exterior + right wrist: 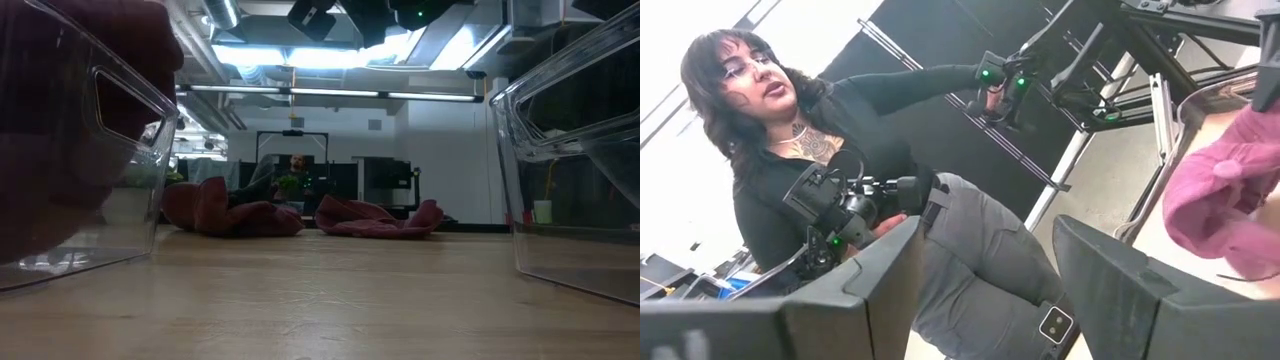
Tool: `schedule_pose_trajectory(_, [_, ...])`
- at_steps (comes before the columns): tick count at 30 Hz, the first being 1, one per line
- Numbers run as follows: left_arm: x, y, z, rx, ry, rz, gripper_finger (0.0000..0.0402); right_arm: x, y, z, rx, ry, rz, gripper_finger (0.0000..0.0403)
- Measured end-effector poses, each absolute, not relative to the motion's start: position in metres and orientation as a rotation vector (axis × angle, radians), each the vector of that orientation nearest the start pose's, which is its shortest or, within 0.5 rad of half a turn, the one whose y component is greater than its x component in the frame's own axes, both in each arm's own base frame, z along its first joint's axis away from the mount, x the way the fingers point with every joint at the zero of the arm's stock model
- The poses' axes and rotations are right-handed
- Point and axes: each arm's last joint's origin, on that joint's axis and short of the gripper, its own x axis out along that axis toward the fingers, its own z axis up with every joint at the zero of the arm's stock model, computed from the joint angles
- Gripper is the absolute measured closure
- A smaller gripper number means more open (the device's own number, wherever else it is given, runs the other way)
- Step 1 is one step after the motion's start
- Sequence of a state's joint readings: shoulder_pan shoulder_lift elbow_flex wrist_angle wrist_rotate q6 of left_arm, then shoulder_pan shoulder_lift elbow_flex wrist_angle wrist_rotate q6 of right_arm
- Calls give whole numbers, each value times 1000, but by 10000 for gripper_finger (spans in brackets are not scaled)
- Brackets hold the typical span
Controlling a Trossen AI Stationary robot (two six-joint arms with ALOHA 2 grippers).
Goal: Pick & Place hat
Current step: Put the bottom red cap into the left transparent bin
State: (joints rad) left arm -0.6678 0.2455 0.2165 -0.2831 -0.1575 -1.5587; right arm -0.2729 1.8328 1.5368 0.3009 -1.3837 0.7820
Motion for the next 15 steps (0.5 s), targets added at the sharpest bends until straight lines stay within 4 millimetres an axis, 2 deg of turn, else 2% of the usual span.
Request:
schedule_pose_trajectory(10, [83, -58, 189, -1334, 596, -140, 283, 406, -84, 345, 693, 433, 1060, 179])
schedule_pose_trajectory(15, [82, -56, 190, -1256, 530, -137, 270, 406, -84, 344, 697, 436, 1058, 179])
